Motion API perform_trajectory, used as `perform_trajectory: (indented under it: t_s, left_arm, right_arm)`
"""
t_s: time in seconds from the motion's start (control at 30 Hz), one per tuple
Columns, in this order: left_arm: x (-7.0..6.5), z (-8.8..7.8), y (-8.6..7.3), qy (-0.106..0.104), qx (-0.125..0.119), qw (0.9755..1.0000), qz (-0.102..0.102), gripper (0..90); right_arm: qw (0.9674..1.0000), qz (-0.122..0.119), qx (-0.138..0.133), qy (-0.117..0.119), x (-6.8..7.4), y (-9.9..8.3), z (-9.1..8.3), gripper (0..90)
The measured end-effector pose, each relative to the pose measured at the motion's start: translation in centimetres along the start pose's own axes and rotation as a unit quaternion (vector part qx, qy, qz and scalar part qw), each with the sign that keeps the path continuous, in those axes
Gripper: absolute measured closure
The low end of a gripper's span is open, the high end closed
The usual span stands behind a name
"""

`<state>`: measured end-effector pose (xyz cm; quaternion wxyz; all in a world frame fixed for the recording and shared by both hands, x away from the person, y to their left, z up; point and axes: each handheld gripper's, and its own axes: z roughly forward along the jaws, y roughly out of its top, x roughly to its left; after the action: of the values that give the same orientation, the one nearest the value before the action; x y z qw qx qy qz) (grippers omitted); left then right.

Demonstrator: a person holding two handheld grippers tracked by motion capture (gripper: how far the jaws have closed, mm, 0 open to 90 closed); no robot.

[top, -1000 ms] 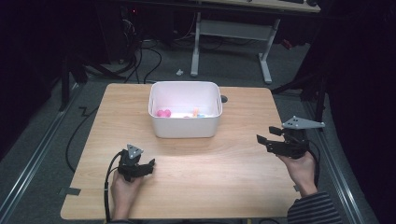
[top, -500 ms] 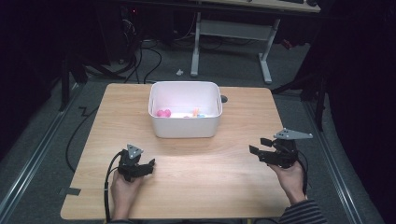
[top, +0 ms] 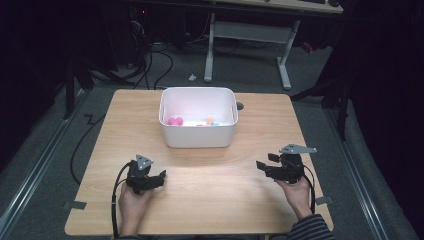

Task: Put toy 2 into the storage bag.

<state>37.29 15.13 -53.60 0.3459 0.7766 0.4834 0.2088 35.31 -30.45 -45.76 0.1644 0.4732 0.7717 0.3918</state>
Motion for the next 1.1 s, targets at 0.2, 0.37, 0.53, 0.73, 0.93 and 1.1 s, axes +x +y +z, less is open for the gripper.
perform_trajectory:
  t_s: [0.2, 0.37, 0.53, 0.73, 0.93, 1.1]
  left_arm:
    - [0.0, 0.0, 0.0, 0.0, 0.0, 1.0, 0.0, 25.0]
    - [0.0, 0.0, 0.0, 0.0, 0.0, 1.0, 0.0, 24.9]
    - [0.0, 0.0, 0.0, 0.0, 0.0, 1.0, 0.0, 25.0]
    - [0.0, 0.0, 0.0, 0.0, 0.0, 1.0, 0.0, 25.0]
    - [0.0, 0.0, 0.0, 0.0, 0.0, 1.0, 0.0, 25.0]
    - [0.0, 0.0, 0.0, 0.0, 0.0, 1.0, 0.001, 24.9]
  right_arm:
    - [0.9997, -0.001, 0.02, -0.016, -0.1, -1.2, 1.8, 38.3]
    - [0.999, -0.008, 0.034, -0.027, 0.0, -1.9, 2.9, 38.2]
    - [0.9985, -0.006, 0.043, -0.033, 0.0, -2.7, 4.1, 37.8]
    - [0.9975, -0.013, 0.049, -0.049, -0.1, -3.7, 5.3, 36.9]
    - [0.9964, -0.028, 0.039, -0.07, 0.2, -4.5, 5.8, 37.0]
    - [0.9968, -0.029, 0.029, -0.069, 0.2, -4.8, 5.8, 36.1]
